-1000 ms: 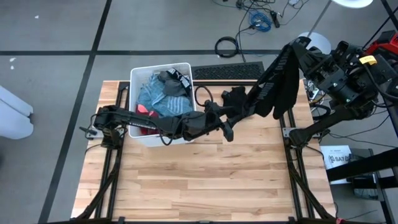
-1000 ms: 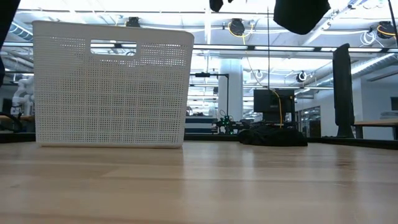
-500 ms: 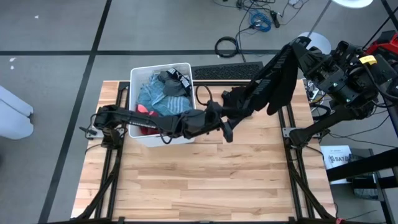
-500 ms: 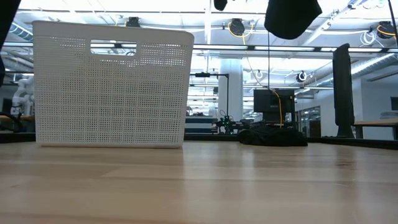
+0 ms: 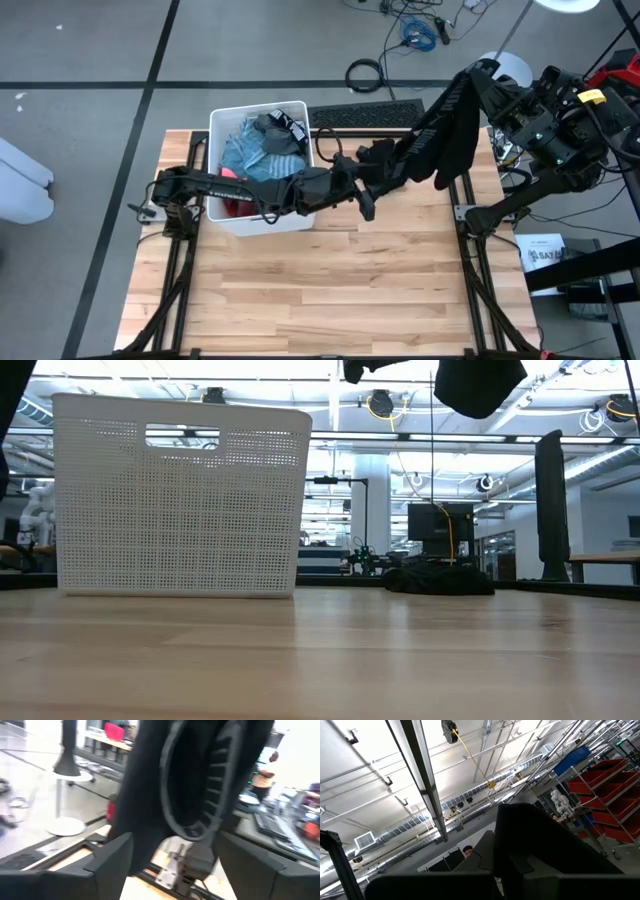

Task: Sort clothes
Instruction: Put the bottom black shorts into the white laundry organizer

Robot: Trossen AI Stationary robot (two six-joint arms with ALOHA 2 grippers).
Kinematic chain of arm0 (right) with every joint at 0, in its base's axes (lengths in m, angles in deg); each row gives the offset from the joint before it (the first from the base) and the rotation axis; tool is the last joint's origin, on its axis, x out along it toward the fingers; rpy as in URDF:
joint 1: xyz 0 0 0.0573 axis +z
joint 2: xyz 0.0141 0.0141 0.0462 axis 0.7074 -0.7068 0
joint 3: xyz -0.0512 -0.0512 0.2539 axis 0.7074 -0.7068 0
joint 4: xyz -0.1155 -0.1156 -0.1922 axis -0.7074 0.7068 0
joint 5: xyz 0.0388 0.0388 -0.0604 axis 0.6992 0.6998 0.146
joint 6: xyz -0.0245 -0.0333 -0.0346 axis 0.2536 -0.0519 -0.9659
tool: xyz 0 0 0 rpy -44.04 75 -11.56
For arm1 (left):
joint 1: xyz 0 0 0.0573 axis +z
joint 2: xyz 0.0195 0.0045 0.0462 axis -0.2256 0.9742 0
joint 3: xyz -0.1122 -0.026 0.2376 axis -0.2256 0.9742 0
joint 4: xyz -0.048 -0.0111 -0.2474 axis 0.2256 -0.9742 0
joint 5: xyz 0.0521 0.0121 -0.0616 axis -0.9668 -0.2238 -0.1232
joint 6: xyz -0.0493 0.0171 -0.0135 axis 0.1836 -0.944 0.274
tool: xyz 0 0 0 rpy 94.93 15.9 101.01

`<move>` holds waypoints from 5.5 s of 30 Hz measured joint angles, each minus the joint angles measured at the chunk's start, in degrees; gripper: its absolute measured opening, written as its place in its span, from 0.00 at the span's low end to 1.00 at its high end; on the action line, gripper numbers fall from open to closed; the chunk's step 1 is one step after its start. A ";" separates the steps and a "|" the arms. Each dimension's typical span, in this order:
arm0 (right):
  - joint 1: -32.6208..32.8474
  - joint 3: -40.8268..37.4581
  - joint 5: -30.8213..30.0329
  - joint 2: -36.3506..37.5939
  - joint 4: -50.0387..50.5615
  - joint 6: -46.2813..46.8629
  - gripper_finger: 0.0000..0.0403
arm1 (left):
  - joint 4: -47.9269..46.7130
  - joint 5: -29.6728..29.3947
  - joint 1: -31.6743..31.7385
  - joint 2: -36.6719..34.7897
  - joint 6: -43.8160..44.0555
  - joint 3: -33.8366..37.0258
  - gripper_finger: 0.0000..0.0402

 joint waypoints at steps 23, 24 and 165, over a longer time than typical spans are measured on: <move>0.00 -0.02 -0.09 -0.38 -0.07 -0.26 0.00 | 6.11 2.61 1.12 0.00 0.34 -0.02 0.85; 0.00 0.00 -0.27 -0.46 -0.13 -0.56 0.00 | 6.28 2.59 1.20 0.00 0.37 -0.02 0.85; 24.25 -64.54 -4.58 4.60 44.73 112.98 0.00 | -61.57 18.18 -13.15 3.09 31.04 4.48 0.05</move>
